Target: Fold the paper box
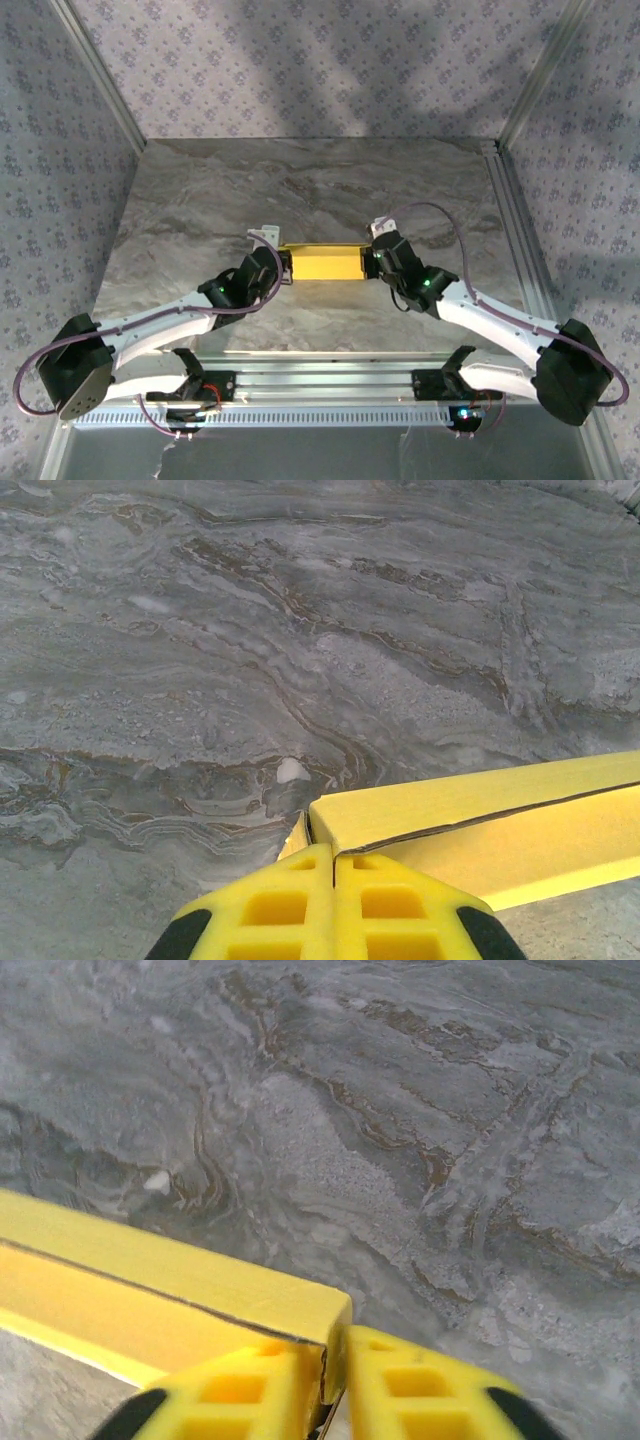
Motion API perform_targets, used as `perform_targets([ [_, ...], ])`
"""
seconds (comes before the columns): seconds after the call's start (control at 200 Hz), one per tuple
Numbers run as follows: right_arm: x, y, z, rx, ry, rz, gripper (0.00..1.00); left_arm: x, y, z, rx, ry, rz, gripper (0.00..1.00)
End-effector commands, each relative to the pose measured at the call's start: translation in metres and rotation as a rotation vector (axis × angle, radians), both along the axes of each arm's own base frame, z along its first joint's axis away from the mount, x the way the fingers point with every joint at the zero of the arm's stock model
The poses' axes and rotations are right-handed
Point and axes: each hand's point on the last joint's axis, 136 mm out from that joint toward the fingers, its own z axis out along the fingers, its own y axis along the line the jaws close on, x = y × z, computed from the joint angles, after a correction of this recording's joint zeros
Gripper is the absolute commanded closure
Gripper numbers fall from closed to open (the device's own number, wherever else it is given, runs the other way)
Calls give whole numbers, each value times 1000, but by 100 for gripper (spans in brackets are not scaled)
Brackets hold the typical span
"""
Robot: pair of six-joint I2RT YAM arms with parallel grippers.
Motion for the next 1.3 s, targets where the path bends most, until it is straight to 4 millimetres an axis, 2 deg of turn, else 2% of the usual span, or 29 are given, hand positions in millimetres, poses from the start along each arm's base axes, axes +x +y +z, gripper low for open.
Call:
perform_targets([
  [0.0,-25,7,-13,-24,100,78,71,-18,12,-45,137,109,-33,100],
  [0.115,-28,8,4,20,89,91,62,-18,13,-46,156,103,-31,100],
  [0.475,-44,19,40,205,124,139,51,-19,13,-49,185,90,-21,100],
  [0.58,-45,16,54,282,120,126,47,-20,12,-49,188,87,-20,100],
  [0.695,-35,-2,63,379,159,11,45,-20,13,-48,188,84,-18,100],
  [0.79,-21,-22,60,513,253,-142,41,-20,13,-47,188,82,-17,100],
  [0.885,-11,-31,49,590,353,-243,41,-20,13,-46,187,80,-15,100],
  [0.999,-4,-23,34,621,469,-250,41,-20,12,-46,186,78,-15,100],
  [1.114,2,-7,28,699,525,-232,40,-20,12,-45,187,78,-14,100],
  [1.299,-3,-10,12,709,579,-300,39,-20,13,-43,188,80,-9,100],
])
